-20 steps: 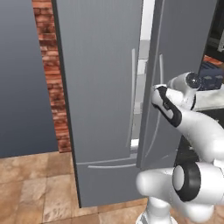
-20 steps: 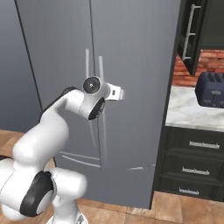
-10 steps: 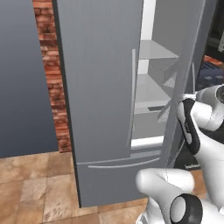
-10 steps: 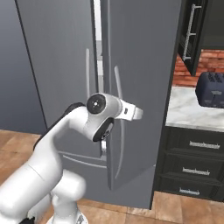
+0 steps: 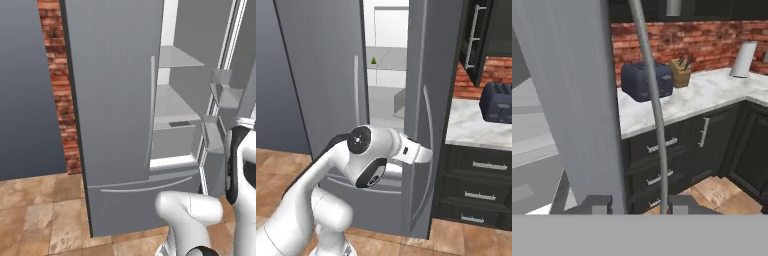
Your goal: There is a bowl on the dining counter. Grab a lemon wedge from the fridge and place it in the bowl. Then get the liquor bottle and glass cup from the cabinet and place them next to the bowl.
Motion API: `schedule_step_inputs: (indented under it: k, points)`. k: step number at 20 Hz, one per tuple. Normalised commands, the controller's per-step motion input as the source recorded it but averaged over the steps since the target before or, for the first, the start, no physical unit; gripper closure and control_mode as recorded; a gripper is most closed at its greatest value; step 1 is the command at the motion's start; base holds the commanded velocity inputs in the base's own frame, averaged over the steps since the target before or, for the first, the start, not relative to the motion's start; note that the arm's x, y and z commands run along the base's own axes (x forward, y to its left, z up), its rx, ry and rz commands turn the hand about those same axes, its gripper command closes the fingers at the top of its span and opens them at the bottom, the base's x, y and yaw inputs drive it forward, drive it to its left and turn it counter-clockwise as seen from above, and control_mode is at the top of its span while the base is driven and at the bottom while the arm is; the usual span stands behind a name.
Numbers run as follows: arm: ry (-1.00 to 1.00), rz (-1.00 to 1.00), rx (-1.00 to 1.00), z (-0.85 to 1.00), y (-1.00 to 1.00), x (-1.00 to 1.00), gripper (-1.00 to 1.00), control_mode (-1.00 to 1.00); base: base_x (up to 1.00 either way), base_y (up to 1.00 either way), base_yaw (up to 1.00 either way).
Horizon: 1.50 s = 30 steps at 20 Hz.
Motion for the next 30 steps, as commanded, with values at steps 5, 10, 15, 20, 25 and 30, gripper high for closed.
schedule_step_inputs:
  k: [5, 10, 15, 20, 25, 30]
  points:
    - [-0.01, -0.05, -0.01, 0.22, 0.54, -1.00, -1.00, -1.00, 0.00, 0.00, 0.00]
    - [0.01, -0.01, -0.07, 0.20, 0.95, -0.90, -1.00, -1.00, 0.00, 0.00, 0.00]
    - [0.03, 0.00, -0.01, 0.40, 0.79, -0.10, -1.00, -1.00, 0.00, 0.00, 0.00]
    - [0.04, 0.00, 0.00, 0.44, 0.39, 0.44, -1.00, -1.00, 0.00, 0.00, 0.00]
    - [0.04, -0.01, 0.00, 0.34, 0.19, 0.72, -1.00, -1.00, 0.00, 0.00, 0.00]
    - [0.07, -0.06, -0.01, 0.11, 0.02, 0.57, -1.00, -1.00, 0.00, 0.00, 0.00]
